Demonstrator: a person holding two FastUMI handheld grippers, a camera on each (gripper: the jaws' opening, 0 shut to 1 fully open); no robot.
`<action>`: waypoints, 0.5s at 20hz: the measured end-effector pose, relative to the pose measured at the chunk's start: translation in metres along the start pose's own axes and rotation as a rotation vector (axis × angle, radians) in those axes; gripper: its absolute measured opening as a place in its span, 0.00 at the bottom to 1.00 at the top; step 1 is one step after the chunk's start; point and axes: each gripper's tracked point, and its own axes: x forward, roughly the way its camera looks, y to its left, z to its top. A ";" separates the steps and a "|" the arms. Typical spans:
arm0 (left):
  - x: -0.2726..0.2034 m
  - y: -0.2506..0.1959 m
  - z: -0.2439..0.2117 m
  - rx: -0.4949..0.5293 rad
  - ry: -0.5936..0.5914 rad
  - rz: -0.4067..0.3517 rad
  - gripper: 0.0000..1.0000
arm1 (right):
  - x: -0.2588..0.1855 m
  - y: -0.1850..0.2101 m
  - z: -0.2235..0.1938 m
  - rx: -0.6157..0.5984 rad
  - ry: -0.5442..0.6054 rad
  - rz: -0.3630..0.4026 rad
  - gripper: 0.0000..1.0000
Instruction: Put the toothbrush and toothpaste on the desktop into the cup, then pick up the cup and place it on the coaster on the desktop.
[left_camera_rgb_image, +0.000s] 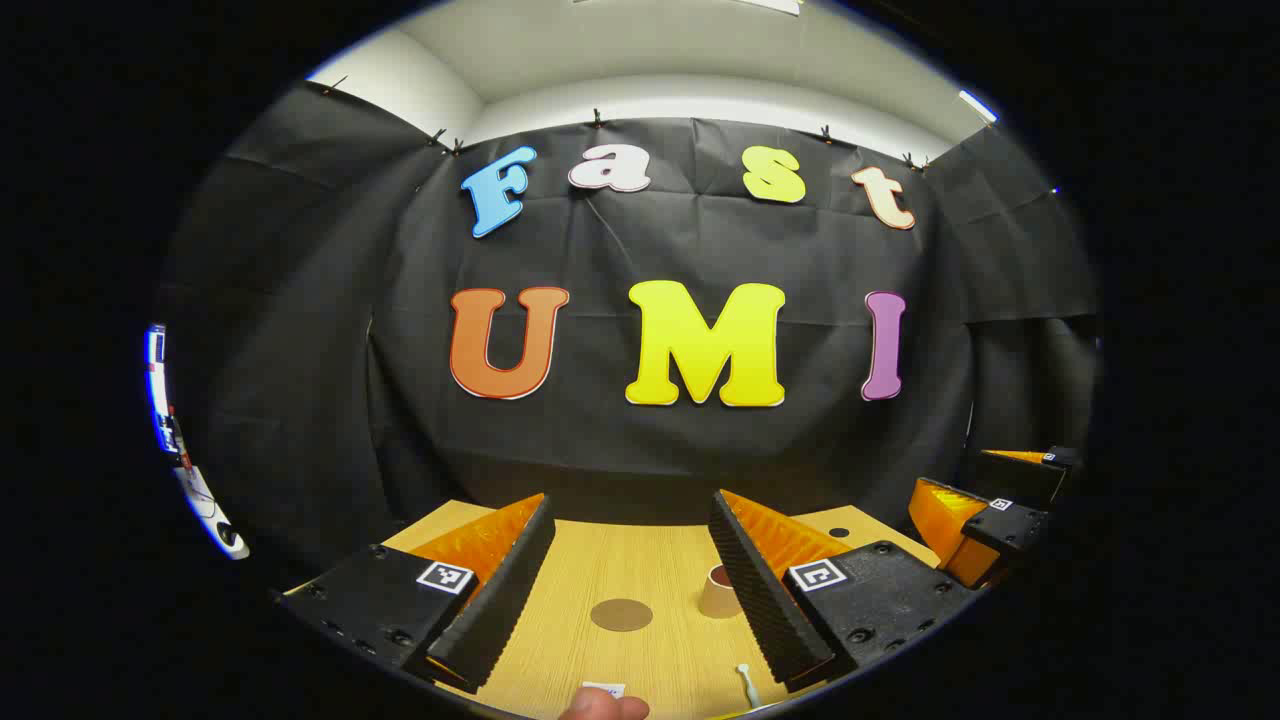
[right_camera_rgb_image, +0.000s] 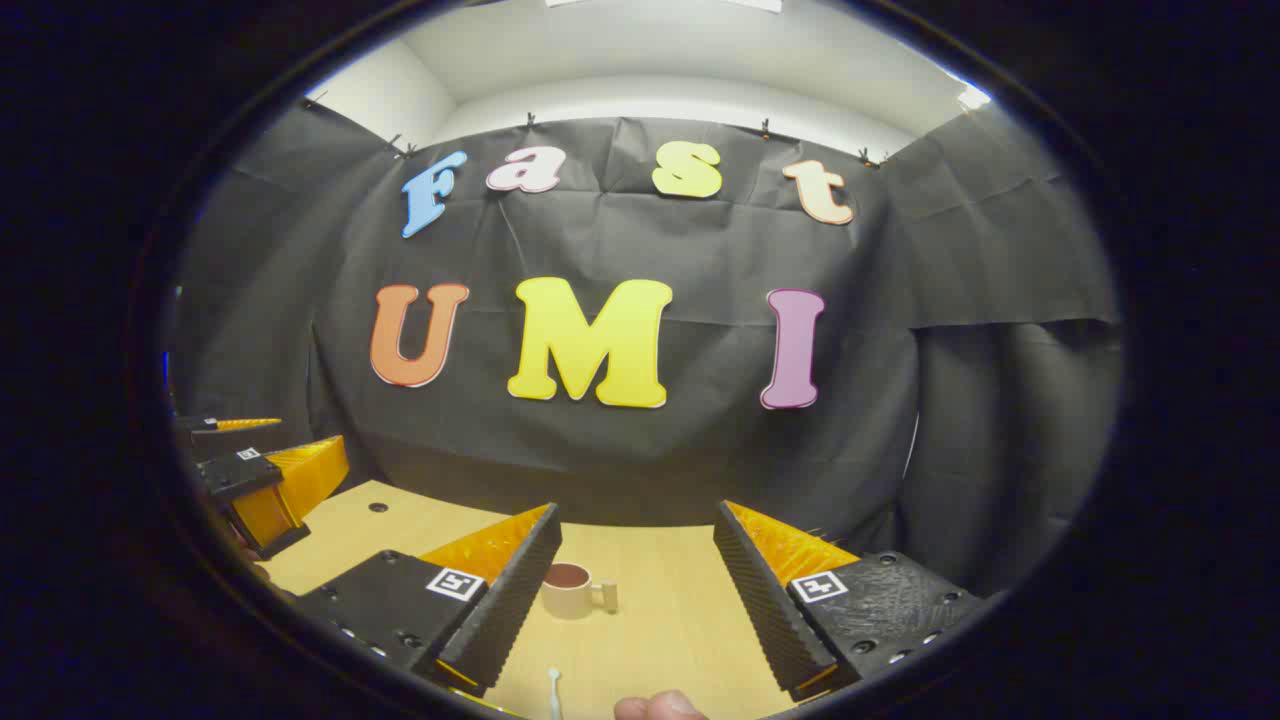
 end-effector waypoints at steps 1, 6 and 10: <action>0.001 0.001 0.000 0.001 0.000 -0.002 0.98 | 0.001 0.001 0.001 0.001 0.002 0.001 0.95; 0.003 0.002 -0.005 0.008 0.006 -0.004 0.98 | 0.003 0.006 0.000 -0.010 0.010 0.018 0.95; 0.002 0.002 -0.009 0.015 0.017 0.005 0.98 | 0.005 0.009 -0.001 -0.009 0.013 0.030 0.98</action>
